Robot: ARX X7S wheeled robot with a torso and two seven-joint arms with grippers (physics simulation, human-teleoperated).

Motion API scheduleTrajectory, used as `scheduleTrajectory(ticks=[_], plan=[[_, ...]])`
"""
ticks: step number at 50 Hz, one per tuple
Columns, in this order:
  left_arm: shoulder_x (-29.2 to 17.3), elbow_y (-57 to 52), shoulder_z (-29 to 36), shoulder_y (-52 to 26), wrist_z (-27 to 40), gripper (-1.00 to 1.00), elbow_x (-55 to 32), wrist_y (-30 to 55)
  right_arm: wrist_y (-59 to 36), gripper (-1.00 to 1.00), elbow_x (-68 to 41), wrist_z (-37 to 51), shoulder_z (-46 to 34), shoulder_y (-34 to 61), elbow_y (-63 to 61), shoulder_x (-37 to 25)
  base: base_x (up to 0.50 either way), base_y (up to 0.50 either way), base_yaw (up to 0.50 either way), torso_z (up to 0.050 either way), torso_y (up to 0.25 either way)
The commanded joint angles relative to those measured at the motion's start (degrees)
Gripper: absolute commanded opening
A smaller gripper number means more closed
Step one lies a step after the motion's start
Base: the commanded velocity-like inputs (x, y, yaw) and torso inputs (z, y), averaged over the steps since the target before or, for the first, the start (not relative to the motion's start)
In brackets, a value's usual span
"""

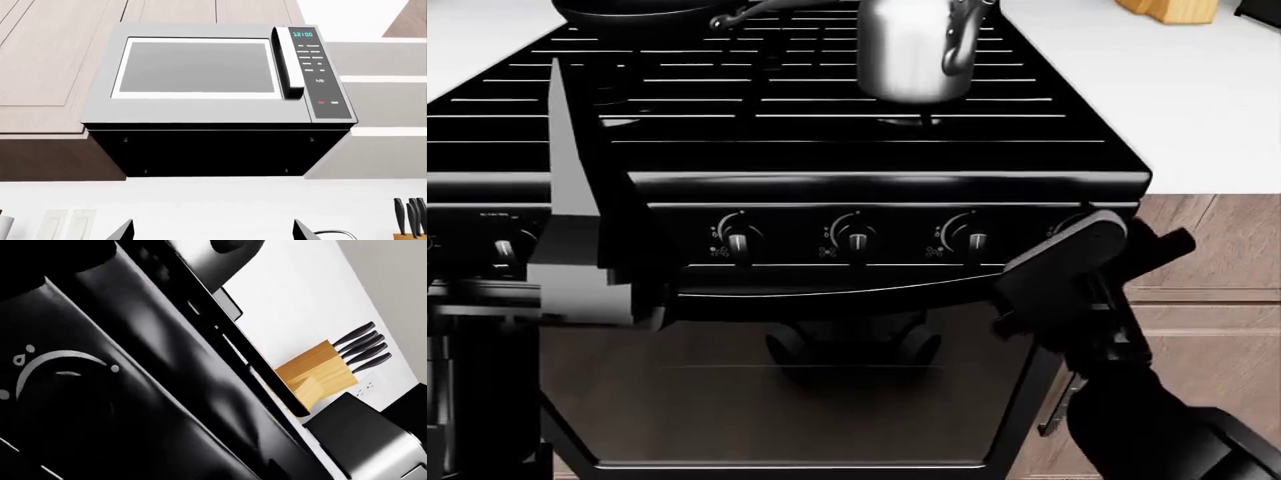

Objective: Pick the kettle from the counter and place it on a stove burner. Then turn the burner on.

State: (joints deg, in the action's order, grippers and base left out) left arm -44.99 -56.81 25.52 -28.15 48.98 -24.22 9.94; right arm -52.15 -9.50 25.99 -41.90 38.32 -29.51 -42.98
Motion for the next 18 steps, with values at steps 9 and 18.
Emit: scheduleTrajectory(ticks=[9, 18], plan=[[-0.37, -0.48, 0.27, -0.16, 0.58, 1.00, -0.08, -0.01, 0.25, 1.00, -6.84, 0.97, 1.89, -2.99, -10.09, -2.64, 0.00, 0.00, 0.00, 0.000, 0.000], [-0.61, -0.48, 0.27, -0.34, 0.75, 1.00, -0.38, -0.18, -2.56, 1.00, -9.34, 3.50, 5.89, -5.17, -18.59, -4.74, 0.00, 0.00, 0.00, 0.000, 0.000]])
